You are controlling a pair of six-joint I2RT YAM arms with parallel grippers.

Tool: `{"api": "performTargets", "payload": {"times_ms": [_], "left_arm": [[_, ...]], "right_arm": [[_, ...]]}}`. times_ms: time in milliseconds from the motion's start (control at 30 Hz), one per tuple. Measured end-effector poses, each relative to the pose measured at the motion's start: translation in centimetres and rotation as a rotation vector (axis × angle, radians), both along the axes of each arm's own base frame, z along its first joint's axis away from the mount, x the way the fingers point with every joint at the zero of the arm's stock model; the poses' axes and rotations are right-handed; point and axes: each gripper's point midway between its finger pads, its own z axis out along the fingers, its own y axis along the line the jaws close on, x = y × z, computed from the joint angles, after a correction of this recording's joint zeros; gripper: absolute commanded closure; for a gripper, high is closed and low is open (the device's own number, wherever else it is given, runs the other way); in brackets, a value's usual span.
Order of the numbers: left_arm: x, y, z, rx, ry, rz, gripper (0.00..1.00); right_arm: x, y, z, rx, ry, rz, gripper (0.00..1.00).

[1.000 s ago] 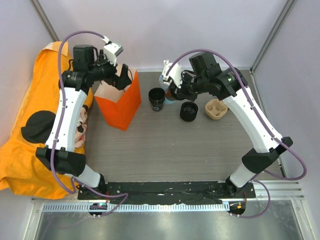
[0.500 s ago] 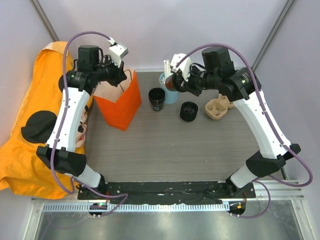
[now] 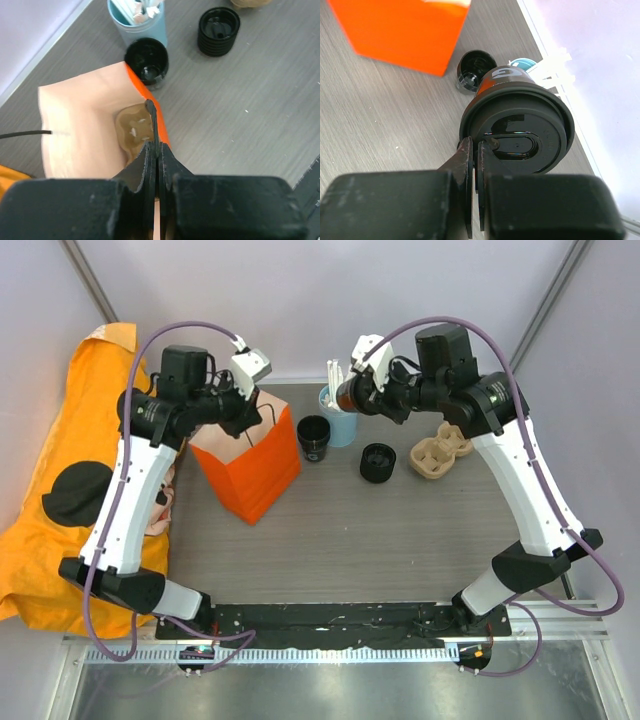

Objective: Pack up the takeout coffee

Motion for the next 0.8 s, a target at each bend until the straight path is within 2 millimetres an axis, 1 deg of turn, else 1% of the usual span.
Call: {"api": "performTargets", "payload": {"times_ms": [167,300,467,533,633,800], "left_arm": [[-2.7,-0.4,0.4,-0.010,0.019,-0.043,1.00],[-4.5,-1.2,0.0,-0.021,0.060,-0.097,1.00],[-6.6,-3.2,-0.7,-0.011,0.103,-0.182,0.99],[-7.6,-4.3,-1.0,-0.003,0.115,-0.225,0.99],[-8.3,-5.6,-1.1,0.007,0.131,-0.268,1.00],[-8.0,-7.6,-0.6,0.006,0.125,-0.312,1.00]], "right_arm": [[0.4,-0.2,0.3,0.019,-0.006,-0.009,0.99],[0.6,-0.3,0.5,0.026,-0.008,-0.016,0.99],[1.0,-0.6,0.7,0.044,-0.005,-0.039,0.99],[1.2,-0.7,0.8,0.055,-0.004,-0.050,0.99],[1.5,-0.9,1.0,0.068,-0.002,-0.070,0.99],[2.0,-1.3,1.3,0.085,-0.006,-0.099,0.99]]}}
